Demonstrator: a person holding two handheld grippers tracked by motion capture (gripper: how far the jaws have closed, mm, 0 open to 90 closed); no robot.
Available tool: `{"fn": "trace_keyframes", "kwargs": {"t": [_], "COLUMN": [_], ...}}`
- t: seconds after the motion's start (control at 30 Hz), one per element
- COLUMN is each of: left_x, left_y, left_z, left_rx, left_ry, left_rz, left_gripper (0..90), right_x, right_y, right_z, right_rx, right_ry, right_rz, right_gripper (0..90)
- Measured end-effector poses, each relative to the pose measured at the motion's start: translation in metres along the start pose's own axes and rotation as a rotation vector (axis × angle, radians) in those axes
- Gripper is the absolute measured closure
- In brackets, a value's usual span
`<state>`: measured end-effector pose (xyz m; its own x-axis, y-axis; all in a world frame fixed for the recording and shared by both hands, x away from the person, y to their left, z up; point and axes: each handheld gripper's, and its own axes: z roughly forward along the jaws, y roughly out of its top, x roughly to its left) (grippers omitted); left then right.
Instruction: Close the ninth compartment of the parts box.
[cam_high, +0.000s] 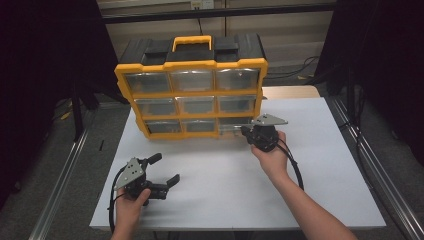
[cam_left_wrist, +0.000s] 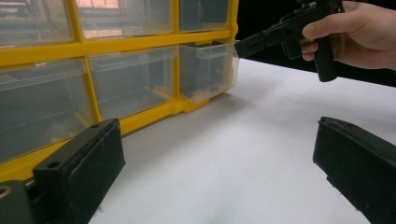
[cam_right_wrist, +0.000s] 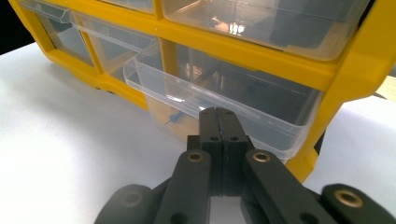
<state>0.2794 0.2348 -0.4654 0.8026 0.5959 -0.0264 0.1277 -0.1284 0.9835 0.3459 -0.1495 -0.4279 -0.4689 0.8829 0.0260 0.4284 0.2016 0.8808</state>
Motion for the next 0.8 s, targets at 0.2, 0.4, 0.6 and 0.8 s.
{"fn": "trace_keyframes", "kwargs": {"t": [0.2,0.4,0.6,0.8], "left_x": [-0.0003,-0.0006,-0.0003,-0.0003], "left_y": [-0.0001,0.0000,0.0001,0.0003], "left_z": [0.0002,0.0001,-0.0001,-0.0002], "left_rx": [-0.001,0.001,-0.001,0.000], "left_ry": [0.002,0.008,0.008,0.008], "left_rz": [-0.003,-0.001,0.000,0.001], "left_gripper": [2.0,1.9,1.9,1.9], "right_x": [-0.0005,-0.0013,-0.0028,-0.0031], "right_y": [0.0010,0.0012,0.0010,0.0010], "right_z": [0.0016,0.0030,0.0042,0.0054], "right_rx": [0.002,0.000,-0.002,-0.006], "right_ry": [-0.007,-0.017,-0.016,-0.019], "right_rz": [0.001,-0.001,0.012,0.020], "right_gripper": [90.0,90.0,90.0,90.0]}}
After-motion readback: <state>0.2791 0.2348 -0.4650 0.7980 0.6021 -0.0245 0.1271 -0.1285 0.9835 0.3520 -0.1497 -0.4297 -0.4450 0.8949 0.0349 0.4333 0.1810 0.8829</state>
